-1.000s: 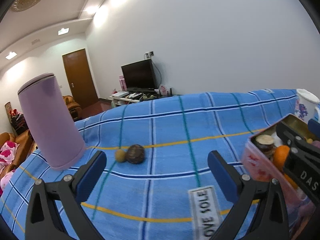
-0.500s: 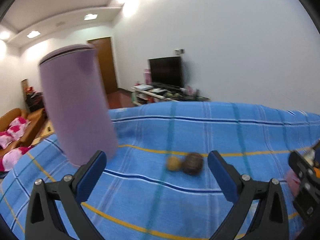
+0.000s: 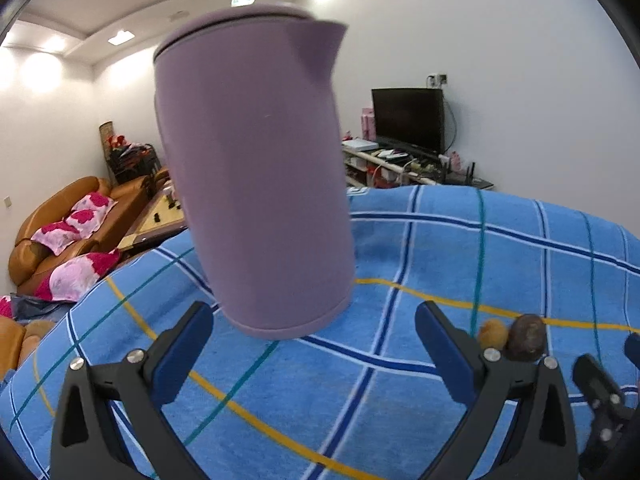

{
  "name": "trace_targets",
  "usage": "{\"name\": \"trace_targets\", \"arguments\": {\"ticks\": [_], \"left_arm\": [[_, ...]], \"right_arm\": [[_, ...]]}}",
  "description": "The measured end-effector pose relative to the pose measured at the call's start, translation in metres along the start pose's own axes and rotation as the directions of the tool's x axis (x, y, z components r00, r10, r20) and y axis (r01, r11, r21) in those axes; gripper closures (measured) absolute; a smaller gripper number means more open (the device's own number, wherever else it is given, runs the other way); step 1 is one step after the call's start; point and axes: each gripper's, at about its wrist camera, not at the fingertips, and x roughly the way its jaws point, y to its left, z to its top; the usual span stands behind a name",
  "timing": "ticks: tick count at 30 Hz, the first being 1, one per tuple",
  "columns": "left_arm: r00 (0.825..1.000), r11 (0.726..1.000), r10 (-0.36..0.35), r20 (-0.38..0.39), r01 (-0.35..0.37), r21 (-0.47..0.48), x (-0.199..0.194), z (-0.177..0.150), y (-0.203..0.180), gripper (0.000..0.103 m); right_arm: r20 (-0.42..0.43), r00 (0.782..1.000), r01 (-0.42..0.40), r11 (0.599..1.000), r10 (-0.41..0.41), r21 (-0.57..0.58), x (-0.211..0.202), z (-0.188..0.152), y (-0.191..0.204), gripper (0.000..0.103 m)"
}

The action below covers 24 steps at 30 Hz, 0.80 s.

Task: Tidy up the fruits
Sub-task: 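Grasp the brown round fruit with the right tool while the left tool grasps the small tan fruit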

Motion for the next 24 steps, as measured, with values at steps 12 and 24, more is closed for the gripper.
{"name": "trace_targets", "arguments": {"ticks": [12, 24], "left_arm": [[0.997, 1.0, 0.008, -0.073, -0.01, -0.021, 0.017, -0.002, 0.011, 0.0], [0.996, 0.999, -0.038, -0.076, 0.037, -0.015, 0.021, -0.001, 0.013, 0.0]], "right_arm": [[-0.222, 0.973, -0.085, 0.992, 0.063, -0.093, 0.075, 0.018, 0.032, 0.043], [-0.147, 0.987, -0.081, 0.995, 0.071, -0.063, 0.044, 0.005, 0.01, 0.06]]}}
